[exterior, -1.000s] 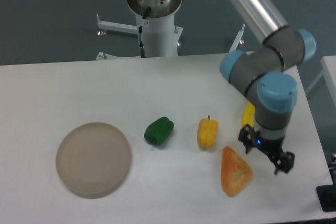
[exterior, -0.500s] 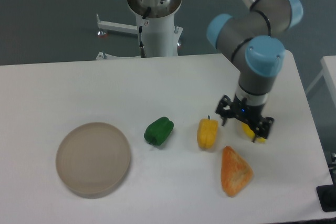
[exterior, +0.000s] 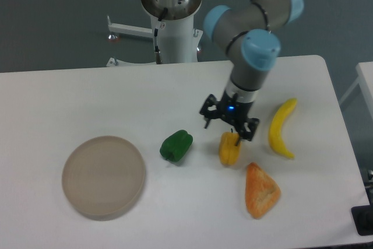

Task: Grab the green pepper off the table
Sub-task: 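Move the open gripper up and over toward the green bell pepper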

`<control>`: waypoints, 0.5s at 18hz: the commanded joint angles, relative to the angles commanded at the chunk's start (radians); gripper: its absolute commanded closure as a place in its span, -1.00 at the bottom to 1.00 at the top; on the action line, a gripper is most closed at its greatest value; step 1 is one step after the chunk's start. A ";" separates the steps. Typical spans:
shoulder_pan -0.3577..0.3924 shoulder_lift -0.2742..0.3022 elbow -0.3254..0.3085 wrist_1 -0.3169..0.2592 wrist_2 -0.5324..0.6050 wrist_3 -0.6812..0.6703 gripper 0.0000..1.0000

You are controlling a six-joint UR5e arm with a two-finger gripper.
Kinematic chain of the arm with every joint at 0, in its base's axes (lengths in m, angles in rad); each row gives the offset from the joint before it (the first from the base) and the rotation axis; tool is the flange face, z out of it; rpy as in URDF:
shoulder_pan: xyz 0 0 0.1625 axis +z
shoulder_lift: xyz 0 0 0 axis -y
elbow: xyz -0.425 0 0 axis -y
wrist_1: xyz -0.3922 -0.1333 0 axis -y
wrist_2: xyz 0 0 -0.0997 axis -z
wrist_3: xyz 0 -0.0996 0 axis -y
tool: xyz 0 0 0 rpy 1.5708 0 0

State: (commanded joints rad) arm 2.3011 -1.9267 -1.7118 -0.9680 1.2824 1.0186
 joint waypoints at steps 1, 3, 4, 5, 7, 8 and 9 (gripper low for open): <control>-0.009 0.002 -0.006 0.008 0.000 -0.009 -1.00; -0.034 -0.003 -0.009 0.020 0.000 -0.026 -1.00; -0.045 -0.003 -0.011 0.022 0.000 -0.031 -1.00; -0.051 -0.003 -0.014 0.023 0.000 -0.029 -1.00; -0.064 -0.003 -0.025 0.029 0.000 -0.029 -1.00; -0.072 -0.008 -0.026 0.041 0.000 -0.031 -1.00; -0.078 -0.011 -0.028 0.049 0.000 -0.029 -1.00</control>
State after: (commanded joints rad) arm 2.2228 -1.9374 -1.7395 -0.9189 1.2824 0.9894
